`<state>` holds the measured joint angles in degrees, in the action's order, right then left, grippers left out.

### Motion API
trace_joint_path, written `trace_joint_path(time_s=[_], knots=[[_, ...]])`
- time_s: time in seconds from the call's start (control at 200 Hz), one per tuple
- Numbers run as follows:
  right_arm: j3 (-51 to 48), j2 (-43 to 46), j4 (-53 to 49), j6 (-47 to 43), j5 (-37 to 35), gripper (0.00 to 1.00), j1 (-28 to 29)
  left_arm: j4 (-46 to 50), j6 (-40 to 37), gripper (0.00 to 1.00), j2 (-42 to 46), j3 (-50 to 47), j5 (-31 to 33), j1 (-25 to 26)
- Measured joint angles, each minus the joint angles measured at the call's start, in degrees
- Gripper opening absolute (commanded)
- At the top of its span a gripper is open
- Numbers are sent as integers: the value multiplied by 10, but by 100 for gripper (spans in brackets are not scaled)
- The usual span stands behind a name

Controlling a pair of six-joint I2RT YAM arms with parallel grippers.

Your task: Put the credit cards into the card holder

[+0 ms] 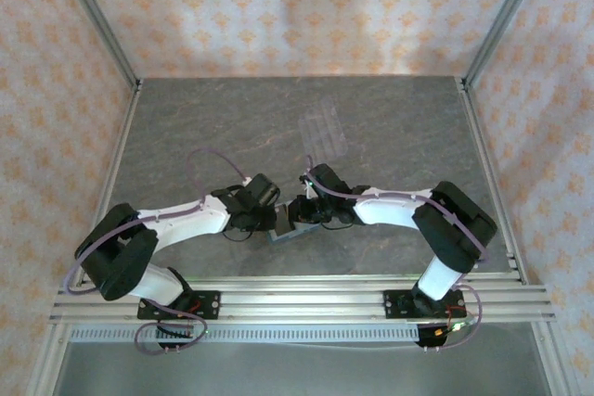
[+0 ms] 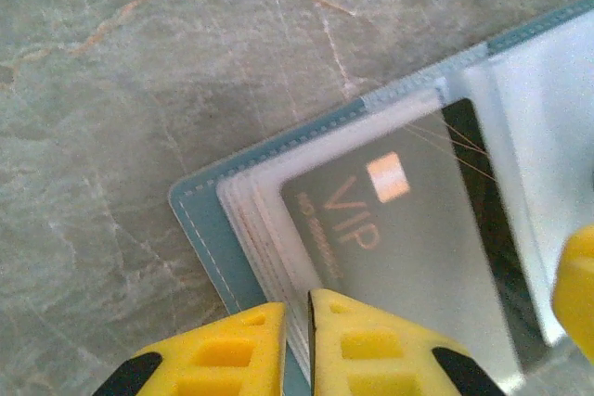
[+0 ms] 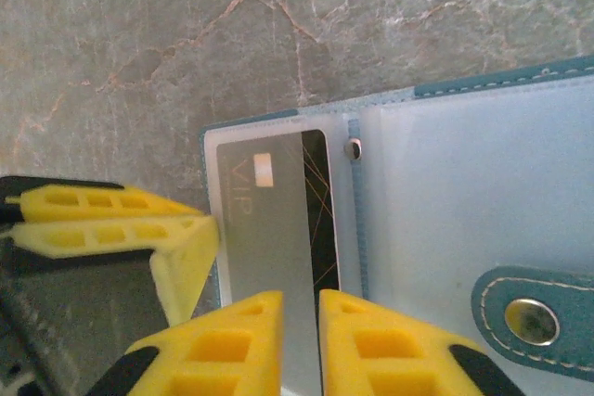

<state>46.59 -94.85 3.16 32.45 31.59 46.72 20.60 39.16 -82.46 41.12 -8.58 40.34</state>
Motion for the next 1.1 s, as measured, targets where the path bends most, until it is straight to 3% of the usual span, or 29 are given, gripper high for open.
trace_joint_path(time_s=[0.215,0.37,1.101], knots=[[13,0,-23,-15,-8,6,-4,15,-2,16,48,-1,-6,-13],[31,-8,-47,-26,-17,0,-9,20,-3,8,52,-8,-6,-27],[52,-57,-57,-31,-19,0,-3,-3,-2,3,-19,-14,-11,-29]])
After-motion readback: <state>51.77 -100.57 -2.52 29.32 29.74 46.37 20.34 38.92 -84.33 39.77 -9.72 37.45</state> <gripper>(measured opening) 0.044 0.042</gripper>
